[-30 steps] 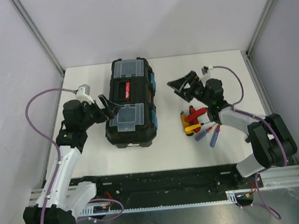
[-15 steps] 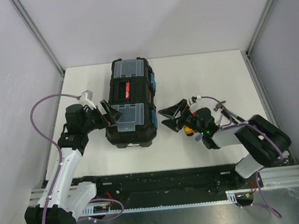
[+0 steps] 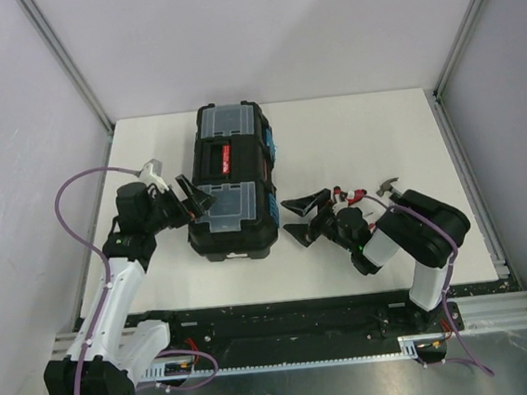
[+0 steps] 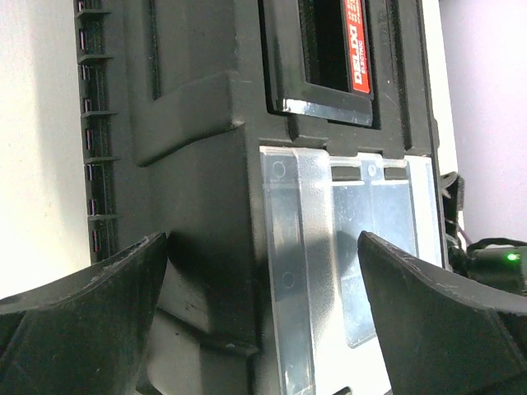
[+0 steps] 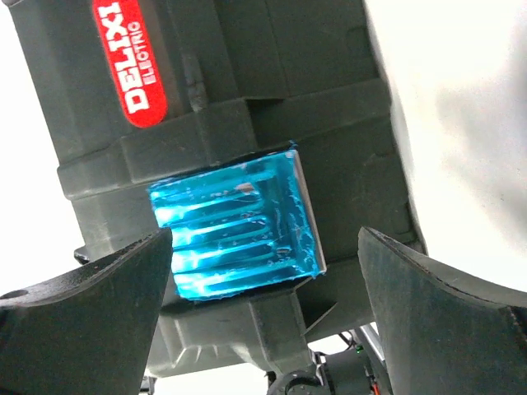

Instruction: Pack the tool kit

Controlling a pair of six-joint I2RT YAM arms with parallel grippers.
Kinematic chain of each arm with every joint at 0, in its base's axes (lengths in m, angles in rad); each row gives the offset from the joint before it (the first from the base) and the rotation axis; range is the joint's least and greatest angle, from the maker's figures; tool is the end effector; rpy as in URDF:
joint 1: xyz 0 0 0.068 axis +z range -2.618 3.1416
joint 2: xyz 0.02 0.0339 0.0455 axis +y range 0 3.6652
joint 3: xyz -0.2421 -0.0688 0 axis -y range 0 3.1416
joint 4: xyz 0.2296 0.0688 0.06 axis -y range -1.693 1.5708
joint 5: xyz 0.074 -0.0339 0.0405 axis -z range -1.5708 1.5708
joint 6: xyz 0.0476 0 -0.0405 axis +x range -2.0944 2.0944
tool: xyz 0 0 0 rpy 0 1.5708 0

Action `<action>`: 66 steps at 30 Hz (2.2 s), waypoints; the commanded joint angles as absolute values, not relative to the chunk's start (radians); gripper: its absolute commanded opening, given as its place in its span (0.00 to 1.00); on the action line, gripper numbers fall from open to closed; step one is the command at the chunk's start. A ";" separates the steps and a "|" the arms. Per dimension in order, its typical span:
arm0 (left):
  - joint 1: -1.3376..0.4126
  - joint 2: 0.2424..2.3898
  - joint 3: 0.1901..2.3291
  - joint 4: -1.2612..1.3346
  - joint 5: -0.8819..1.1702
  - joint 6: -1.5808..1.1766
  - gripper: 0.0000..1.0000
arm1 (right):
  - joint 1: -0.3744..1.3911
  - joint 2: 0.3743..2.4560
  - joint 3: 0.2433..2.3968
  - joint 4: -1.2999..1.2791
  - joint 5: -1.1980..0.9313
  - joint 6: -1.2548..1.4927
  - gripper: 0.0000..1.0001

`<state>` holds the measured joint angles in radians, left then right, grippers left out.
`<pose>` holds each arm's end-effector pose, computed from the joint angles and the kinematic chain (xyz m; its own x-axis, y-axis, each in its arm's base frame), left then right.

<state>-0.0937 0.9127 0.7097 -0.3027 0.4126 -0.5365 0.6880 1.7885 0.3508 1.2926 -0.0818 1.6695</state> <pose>0.2091 -0.0388 0.2605 -0.6369 -0.4104 -0.6526 0.1273 0.7789 -0.6141 0.2157 0.1823 0.1127 -0.6809 0.7241 0.1093 0.1797 0.0206 0.9835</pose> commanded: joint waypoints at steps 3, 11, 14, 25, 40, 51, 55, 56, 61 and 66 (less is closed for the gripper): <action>-0.101 0.943 0.699 -0.326 0.517 -0.691 0.99 | 0.732 1.835 0.376 1.595 0.015 1.758 0.99; -0.102 0.944 0.703 -0.321 0.530 -0.760 0.99 | 0.758 1.801 0.420 1.596 0.079 1.803 0.99; -0.102 0.946 0.710 -0.320 0.519 -0.764 1.00 | 0.771 1.787 0.430 1.597 0.106 1.810 0.99; -0.102 0.947 0.725 -0.322 0.498 -0.707 0.99 | 0.776 1.784 0.435 1.599 0.067 1.767 0.83; -0.104 0.932 0.682 -0.340 0.438 -0.602 0.99 | 0.770 1.794 0.360 1.595 0.018 1.570 0.56; -0.111 0.949 0.651 -0.388 0.390 -0.530 0.99 | 0.750 1.779 0.379 1.591 -0.032 1.455 0.41; -0.115 0.955 0.638 -0.391 0.389 -0.526 0.99 | 0.750 1.755 0.402 1.597 -0.067 1.425 0.40; -0.116 0.958 0.637 -0.390 0.392 -0.525 0.99 | 0.750 1.751 0.416 1.597 -0.084 1.420 0.43; -0.118 0.982 0.640 -0.391 0.422 -0.527 0.99 | 0.765 1.775 0.462 1.598 -0.138 1.453 0.69; -0.122 0.991 0.651 -0.389 0.438 -0.530 0.99 | 0.780 1.817 0.498 1.600 -0.168 1.497 0.79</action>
